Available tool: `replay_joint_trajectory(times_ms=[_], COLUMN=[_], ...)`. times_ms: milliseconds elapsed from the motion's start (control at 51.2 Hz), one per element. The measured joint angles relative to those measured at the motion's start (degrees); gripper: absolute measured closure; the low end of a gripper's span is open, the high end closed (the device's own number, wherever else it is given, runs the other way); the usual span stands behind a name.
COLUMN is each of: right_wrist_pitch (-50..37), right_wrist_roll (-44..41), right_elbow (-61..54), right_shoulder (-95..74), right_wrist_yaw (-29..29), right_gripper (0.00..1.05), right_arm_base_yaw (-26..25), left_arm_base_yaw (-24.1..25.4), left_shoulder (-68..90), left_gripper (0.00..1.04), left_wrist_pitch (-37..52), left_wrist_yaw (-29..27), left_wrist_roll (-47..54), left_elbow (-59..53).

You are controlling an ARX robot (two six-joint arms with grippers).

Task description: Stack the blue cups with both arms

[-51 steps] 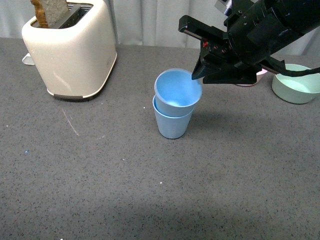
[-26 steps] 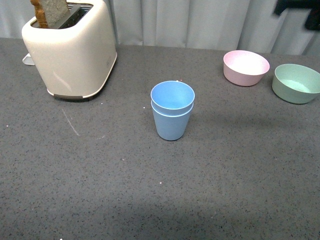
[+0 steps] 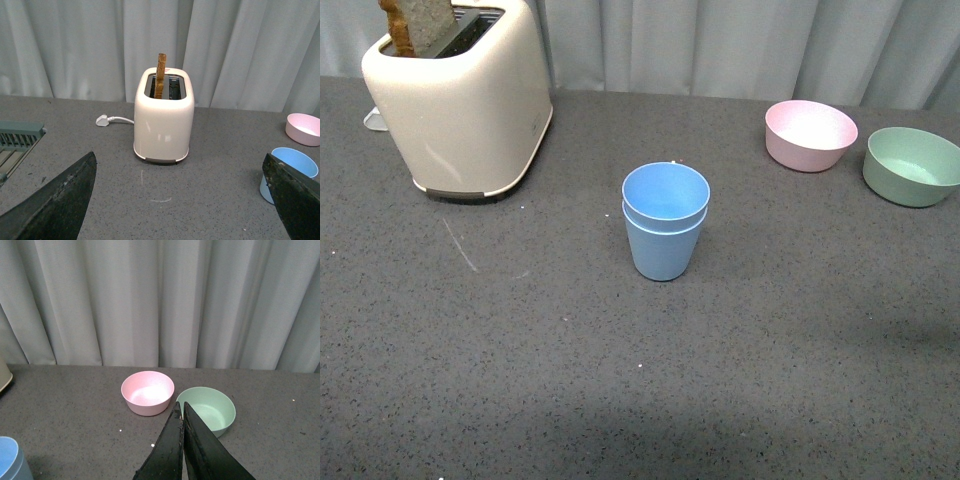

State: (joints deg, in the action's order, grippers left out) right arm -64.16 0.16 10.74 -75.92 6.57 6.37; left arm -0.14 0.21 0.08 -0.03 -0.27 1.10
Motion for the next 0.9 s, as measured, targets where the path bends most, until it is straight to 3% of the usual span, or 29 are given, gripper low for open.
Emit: replay_joint_trajectory(times_ms=[234,293,898], right_wrist_pitch=[6.03,8.13,28.81], right_wrist_roll=[0.0,-0.02,0.0], right_elbow=[-5.09,-6.16,-10.29], right_shoulder=[11.1,14.25,39.67], right_wrist_yaw=[-2.45,-5.99,-6.47], right_gripper=[1.04,1.04,1.04], right_arm_base_yaw=[-1.99,-4.68,-6.25], left_arm_base_yaw=[0.0,0.0,0.0], left_shoulder=[0.0,0.0,0.0], left_gripper=[0.07,0.07,0.07], left_wrist_pitch=[0.0,0.0,0.0], left_wrist_yaw=[0.0,0.0,0.0], left_wrist_roll=[-0.02,0.0,-0.02], left_elbow=[0.0,0.0,0.0])
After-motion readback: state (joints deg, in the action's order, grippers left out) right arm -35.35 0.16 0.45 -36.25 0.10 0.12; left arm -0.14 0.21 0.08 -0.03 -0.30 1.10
